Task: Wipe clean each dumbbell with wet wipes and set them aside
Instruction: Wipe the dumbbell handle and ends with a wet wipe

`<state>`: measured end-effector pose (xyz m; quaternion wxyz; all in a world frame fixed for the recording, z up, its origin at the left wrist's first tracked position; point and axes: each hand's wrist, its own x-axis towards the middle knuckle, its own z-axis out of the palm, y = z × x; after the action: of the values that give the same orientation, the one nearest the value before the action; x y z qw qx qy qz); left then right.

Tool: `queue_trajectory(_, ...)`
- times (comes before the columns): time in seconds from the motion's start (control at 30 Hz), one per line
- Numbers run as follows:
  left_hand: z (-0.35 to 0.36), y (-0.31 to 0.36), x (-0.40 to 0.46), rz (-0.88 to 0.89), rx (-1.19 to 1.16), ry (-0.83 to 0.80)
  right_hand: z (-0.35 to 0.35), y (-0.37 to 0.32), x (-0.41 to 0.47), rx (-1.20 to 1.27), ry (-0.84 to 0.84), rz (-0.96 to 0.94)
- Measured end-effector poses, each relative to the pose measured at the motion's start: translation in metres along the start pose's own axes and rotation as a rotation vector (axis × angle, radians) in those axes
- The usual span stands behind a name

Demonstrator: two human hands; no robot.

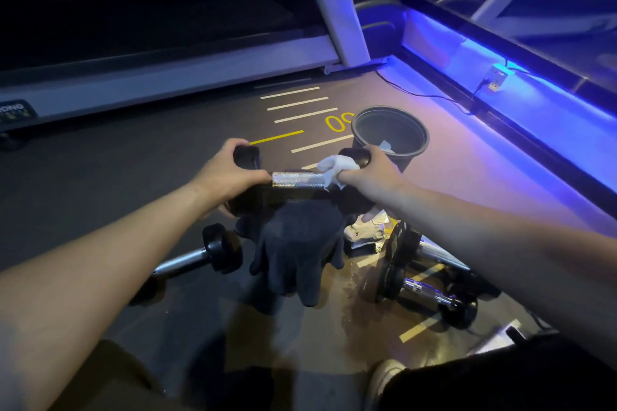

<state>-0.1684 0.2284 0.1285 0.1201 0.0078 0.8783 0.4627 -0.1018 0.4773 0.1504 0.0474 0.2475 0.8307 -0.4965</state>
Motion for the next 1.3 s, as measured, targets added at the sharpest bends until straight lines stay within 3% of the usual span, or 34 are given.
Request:
queue_trajectory(0.43,0.001,-0.003,-0.018,0.044,-0.042,0.073,0.008,0.004,-0.023,-0.014,0.06,-0.112)
queue_trajectory(0.73,-0.058,-0.019,-0.054,-0.001,-0.074,0.157,0.053,-0.03,-0.032,-0.097,0.078,-0.279)
queue_trajectory(1.07,-0.147,-0.098,-0.114,-0.166,-0.078,0.307,0.17,-0.071,-0.06,-0.135,-0.133,-0.35)
queue_trajectory(1.3,-0.167,-0.145,-0.135,-0.284,-0.119,0.267,0.222,-0.063,-0.078,-0.128,-0.225,-0.331)
